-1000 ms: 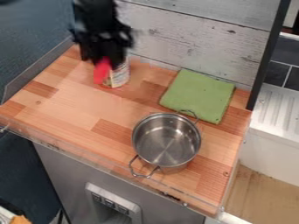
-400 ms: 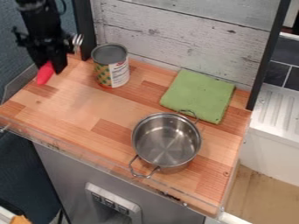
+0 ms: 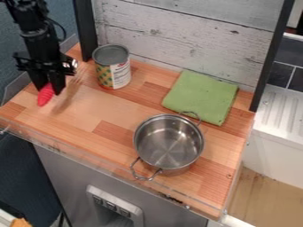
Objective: Move the red fork to the middle left side of the table
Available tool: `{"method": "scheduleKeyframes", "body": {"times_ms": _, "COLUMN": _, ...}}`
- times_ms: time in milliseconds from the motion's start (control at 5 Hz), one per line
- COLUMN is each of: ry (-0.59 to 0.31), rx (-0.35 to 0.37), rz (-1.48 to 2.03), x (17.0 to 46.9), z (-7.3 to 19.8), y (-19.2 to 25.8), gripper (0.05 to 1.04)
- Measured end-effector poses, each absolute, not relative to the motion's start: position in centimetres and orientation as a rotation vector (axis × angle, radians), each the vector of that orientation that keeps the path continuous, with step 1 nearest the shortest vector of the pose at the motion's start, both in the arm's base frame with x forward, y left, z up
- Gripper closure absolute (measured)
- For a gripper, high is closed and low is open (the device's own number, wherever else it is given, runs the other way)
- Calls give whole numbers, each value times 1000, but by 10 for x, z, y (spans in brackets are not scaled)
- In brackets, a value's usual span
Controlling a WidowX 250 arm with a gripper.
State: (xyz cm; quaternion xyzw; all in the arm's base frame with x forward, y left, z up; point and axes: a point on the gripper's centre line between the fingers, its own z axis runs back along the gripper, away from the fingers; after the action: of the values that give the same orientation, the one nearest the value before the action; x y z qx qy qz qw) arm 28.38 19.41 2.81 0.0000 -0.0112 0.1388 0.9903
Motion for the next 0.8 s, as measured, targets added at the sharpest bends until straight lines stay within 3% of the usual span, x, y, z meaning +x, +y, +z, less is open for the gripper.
{"method": "scheduleKeyframes", "body": {"times_ms": 200, "ry": 14, "rx": 7, "rz": 281, "x": 290, "z": 11, "y": 193, "gripper": 686}}
{"method": "scheduleKeyframes", "body": {"times_ms": 400, "ry": 16, "rx": 20, "rz": 270, "x": 291, "z": 8, "y": 196, "gripper": 609}}
{"method": "scheduleKeyframes", "body": {"times_ms": 600, "ry": 24, "rx": 14, "rz": 243, "x": 290, "z": 7, "y": 195, "gripper": 302}}
{"method": "scheduleKeyframes", "body": {"times_ms": 800, "ry": -19, "rx": -5, "rz": 240, "x": 288, "z": 12, "y": 194, "gripper": 85}}
